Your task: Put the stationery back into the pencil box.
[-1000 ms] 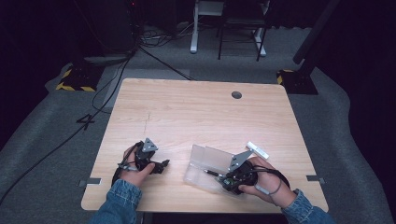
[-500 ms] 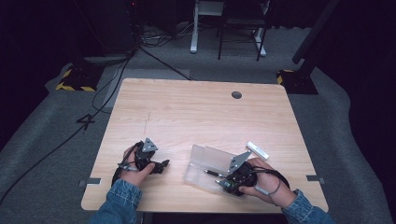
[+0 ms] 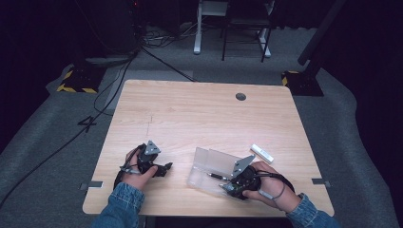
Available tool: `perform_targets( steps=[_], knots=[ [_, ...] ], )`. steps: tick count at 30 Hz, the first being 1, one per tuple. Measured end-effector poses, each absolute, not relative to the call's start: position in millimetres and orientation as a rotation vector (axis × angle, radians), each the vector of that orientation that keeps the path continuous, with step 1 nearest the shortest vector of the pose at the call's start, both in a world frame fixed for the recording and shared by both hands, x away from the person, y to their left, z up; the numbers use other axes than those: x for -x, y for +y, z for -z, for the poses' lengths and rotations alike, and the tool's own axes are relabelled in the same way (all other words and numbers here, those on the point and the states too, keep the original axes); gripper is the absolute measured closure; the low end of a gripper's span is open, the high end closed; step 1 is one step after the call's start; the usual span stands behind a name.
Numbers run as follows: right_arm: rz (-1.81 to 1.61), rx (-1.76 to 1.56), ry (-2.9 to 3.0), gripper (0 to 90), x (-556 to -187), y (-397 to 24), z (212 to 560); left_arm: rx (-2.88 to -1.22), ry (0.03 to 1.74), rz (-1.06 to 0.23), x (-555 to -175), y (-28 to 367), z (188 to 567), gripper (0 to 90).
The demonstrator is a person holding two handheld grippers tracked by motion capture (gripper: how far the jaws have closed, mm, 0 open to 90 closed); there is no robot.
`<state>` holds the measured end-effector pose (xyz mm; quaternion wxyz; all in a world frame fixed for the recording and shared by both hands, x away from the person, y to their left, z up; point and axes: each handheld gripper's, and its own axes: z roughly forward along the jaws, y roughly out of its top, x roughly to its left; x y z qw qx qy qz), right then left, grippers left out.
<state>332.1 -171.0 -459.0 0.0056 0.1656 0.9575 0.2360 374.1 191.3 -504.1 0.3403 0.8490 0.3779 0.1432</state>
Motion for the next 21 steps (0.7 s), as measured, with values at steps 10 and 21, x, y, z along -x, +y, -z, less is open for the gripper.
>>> perform_targets(
  steps=[10, 21],
  knots=[
    [-0.716, -0.554, 2.997, 51.1, -330.2, -171.0, 460.5, -2.209, 0.984, -0.372, -374.1, 191.3, 504.1, 14.7],
    [-0.777, -0.594, 2.998, 48.7, -329.5, -173.0, 454.4, -2.210, 0.984, -0.373, -374.1, 191.3, 504.1, 14.7]
  ],
)
